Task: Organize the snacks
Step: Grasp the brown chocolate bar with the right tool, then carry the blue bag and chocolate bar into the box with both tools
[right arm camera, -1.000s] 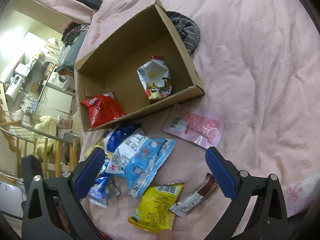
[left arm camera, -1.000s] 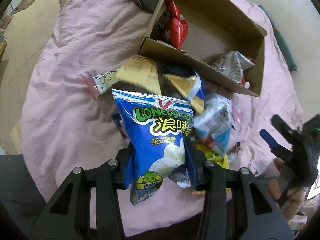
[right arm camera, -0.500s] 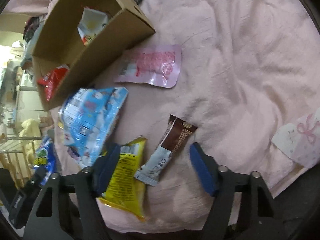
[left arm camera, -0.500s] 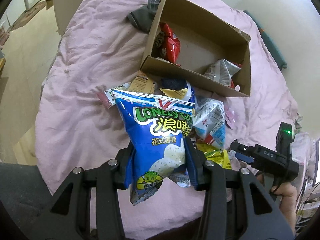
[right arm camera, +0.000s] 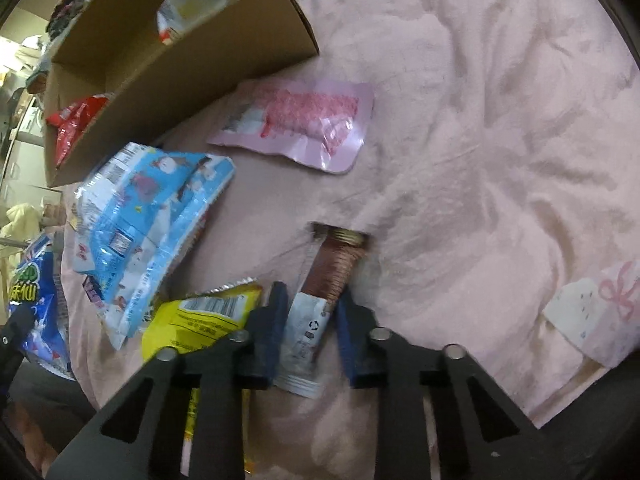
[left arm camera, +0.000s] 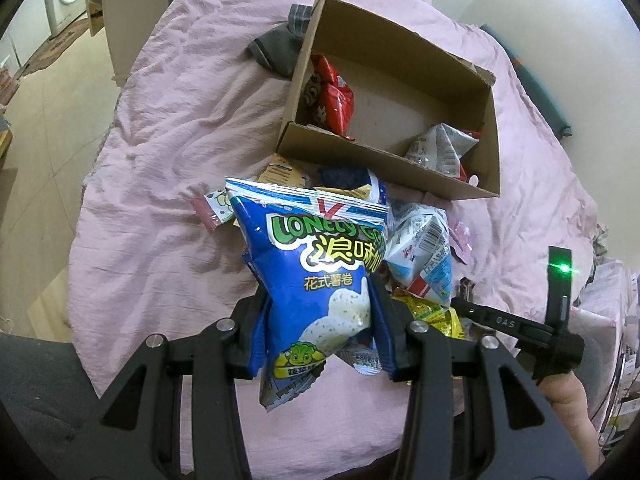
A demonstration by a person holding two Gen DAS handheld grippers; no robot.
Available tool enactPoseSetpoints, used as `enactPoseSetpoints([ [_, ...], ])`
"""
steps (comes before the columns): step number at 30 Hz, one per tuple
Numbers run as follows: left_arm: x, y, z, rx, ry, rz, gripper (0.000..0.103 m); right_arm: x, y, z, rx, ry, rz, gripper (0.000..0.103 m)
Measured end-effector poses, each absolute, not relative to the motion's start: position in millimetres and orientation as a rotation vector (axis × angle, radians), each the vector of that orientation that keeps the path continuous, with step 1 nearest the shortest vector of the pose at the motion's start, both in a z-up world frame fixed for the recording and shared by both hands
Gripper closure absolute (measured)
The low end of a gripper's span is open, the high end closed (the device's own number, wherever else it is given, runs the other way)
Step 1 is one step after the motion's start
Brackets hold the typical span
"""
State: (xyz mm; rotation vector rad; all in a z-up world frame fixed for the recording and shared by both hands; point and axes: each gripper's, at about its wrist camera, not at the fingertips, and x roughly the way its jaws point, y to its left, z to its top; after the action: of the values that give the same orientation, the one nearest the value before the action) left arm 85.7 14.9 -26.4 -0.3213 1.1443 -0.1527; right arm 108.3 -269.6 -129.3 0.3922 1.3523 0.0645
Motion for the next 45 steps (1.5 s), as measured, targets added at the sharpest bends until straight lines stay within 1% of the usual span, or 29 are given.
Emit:
enactPoseSetpoints([
  [13, 80, 24, -14, -0.325, 1.056, -0.128, 0.064, 95, -269, -69, 0.432, 1.107, 0.180, 0.085],
  [21, 97, 19, 11, -0.343, 1.030, -0.147, 0.064, 117, -259, -23, 0.420, 1.036, 0.301, 0.085],
  [25, 119, 11, 29, -0.316, 1.005, -0.168, 0.064, 136, -254, -12, 0.414, 1.011, 0.330, 0.085],
  [34, 171, 4, 40, -0.257, 0.975, -0.141, 0.064, 189, -246, -6, 0.388, 0.997, 0.351, 0.085],
  [45, 223, -40, 26, -0.171, 0.942, -0.196, 0.064, 255, -230, -33, 0.337, 1.056, 0.354, 0.085],
])
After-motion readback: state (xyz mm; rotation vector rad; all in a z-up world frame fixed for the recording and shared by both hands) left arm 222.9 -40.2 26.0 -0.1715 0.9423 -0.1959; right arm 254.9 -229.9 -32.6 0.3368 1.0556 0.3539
